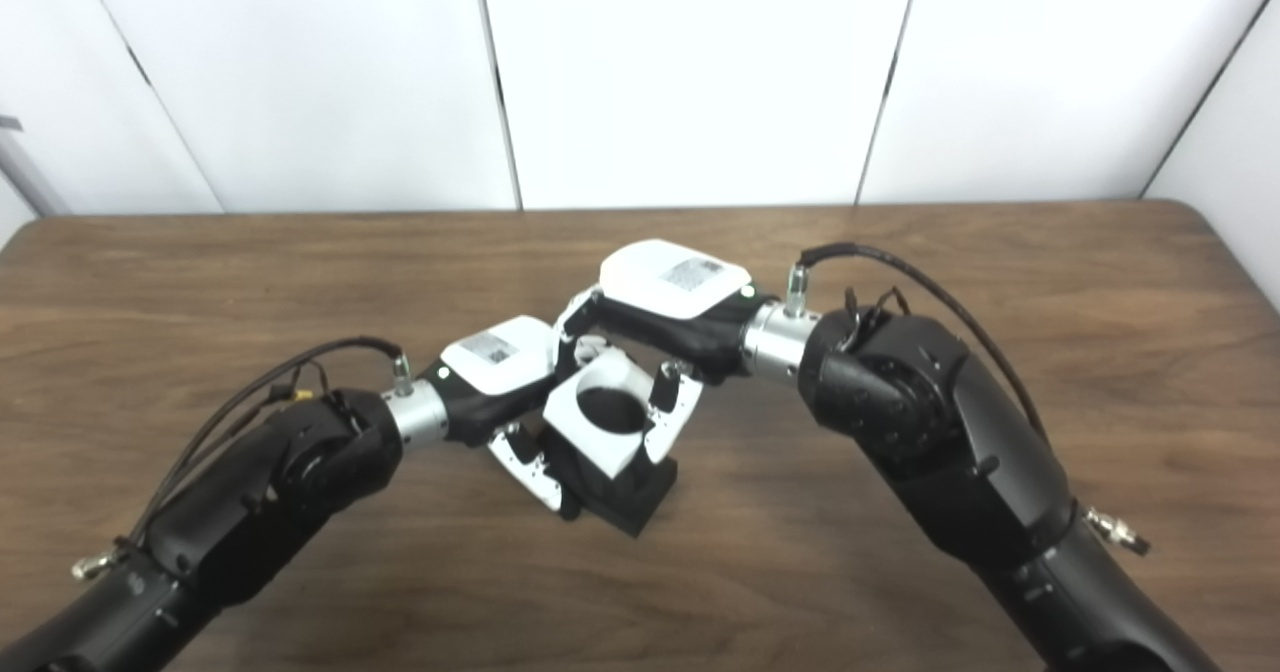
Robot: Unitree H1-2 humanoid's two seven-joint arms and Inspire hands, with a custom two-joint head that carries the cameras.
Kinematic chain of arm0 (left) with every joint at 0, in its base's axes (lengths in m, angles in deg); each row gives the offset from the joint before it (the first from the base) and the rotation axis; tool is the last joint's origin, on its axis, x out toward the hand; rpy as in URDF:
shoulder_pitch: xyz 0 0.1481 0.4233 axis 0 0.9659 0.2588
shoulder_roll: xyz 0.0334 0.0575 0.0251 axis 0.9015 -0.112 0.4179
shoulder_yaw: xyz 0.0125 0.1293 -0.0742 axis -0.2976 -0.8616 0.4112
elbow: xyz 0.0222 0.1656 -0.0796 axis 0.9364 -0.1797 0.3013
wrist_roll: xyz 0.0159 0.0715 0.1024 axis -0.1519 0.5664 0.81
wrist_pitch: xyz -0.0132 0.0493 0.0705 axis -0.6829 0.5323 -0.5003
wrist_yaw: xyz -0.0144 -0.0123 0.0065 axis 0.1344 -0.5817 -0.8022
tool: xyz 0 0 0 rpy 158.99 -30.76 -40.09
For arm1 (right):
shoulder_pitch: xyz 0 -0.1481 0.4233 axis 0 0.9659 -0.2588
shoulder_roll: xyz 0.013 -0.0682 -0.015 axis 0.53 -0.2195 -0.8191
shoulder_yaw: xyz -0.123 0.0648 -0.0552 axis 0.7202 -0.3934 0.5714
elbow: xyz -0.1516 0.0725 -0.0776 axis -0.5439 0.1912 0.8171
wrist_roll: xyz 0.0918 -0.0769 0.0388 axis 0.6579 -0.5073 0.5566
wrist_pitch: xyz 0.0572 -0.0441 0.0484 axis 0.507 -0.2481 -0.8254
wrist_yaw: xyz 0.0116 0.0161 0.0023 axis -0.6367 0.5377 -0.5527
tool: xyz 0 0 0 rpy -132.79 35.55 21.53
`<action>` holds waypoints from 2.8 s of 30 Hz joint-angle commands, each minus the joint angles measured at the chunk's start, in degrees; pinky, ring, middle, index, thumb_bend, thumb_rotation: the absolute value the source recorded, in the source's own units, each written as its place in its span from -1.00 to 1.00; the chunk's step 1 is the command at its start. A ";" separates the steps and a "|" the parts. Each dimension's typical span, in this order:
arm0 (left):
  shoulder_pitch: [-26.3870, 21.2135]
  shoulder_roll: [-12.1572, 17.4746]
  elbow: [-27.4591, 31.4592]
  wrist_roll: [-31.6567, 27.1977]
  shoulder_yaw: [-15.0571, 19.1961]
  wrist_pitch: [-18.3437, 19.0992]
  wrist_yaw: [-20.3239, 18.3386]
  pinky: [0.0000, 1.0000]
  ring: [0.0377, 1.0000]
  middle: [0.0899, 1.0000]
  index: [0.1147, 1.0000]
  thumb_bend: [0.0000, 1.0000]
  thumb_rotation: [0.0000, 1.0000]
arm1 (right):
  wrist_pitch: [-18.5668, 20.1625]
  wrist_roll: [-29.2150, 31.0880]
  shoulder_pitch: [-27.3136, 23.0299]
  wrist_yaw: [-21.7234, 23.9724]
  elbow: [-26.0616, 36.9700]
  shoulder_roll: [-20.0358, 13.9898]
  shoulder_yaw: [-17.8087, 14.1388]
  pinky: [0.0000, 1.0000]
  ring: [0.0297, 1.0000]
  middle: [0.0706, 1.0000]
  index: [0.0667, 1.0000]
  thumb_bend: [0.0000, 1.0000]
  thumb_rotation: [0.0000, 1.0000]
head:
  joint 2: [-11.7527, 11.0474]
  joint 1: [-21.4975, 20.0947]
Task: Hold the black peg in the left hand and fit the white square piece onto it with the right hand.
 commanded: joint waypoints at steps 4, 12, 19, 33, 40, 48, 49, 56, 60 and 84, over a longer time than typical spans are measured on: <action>1.29 -0.84 -2.10 5.13 -3.78 0.68 -4.66 0.60 0.85 0.81 -0.14 0.04 -0.84 | -0.68 -0.16 0.67 0.41 -1.21 1.12 2.22 0.31 0.48 0.43 -0.12 0.05 -0.74 | 0.05 -0.03; 1.40 -0.85 -2.25 4.60 -3.51 0.56 -4.51 0.62 0.87 0.85 -0.14 0.04 -0.84 | -0.58 -0.39 1.15 1.01 -1.12 0.46 3.04 0.32 0.48 0.44 -0.12 0.05 -0.74 | 0.11 0.03; 1.22 -0.65 -1.84 5.23 -3.75 0.72 -4.82 0.65 0.89 0.84 -0.14 0.04 -0.84 | -0.25 -0.39 1.30 1.53 -1.05 0.03 3.46 0.34 0.48 0.44 -0.12 0.05 -0.74 | 0.11 0.03; 1.05 -0.92 -1.60 5.40 -3.77 1.56 -5.14 0.61 0.83 0.87 -0.14 0.04 -0.84 | -0.89 0.22 0.79 3.25 -0.45 -1.19 4.99 0.32 0.47 0.44 -0.12 0.04 -0.74 | 0.48 0.29; 0.90 -0.73 -1.65 6.01 -3.97 1.17 -4.76 0.64 0.80 0.84 -0.14 0.04 -0.84 | 0.82 0.89 0.00 4.75 0.93 -2.11 6.47 0.31 0.48 0.45 -0.12 0.04 -0.74 | 0.56 0.19; 0.79 -0.64 -1.82 6.24 -4.05 1.15 -4.70 0.62 0.81 0.76 -0.14 0.04 -0.83 | 1.65 1.14 -0.55 5.20 1.22 -2.59 7.33 0.31 0.48 0.45 -0.12 0.04 -0.74 | 0.55 0.06; 0.80 -0.63 -1.86 6.20 -4.02 1.11 -4.65 0.61 0.80 0.76 -0.14 0.04 -0.83 | 1.85 1.16 -0.58 5.26 1.27 -2.60 7.37 0.32 0.48 0.45 -0.12 0.04 -0.74 | 0.55 0.06; 0.72 -0.62 -1.68 6.19 -4.04 1.12 -4.76 0.61 0.80 0.79 -0.14 0.04 -0.83 | 1.57 1.42 -0.65 4.98 1.08 -2.79 7.47 0.31 0.48 0.45 -0.12 0.04 -0.74 | 0.66 0.08; 0.65 -0.64 -1.69 6.05 -4.03 1.00 -4.78 0.63 0.81 0.80 -0.14 0.04 -0.83 | 2.62 1.24 -0.67 5.33 1.27 -2.70 7.40 0.31 0.48 0.45 -0.11 0.05 -0.74 | 0.69 -0.01; 0.78 -0.46 -1.67 5.13 -3.52 0.63 -4.46 0.64 0.83 0.79 -0.14 0.04 -0.83 | 7.66 1.64 -2.17 7.25 2.00 -3.31 8.27 0.34 0.55 0.60 0.36 0.89 -0.44 | 1.10 -0.11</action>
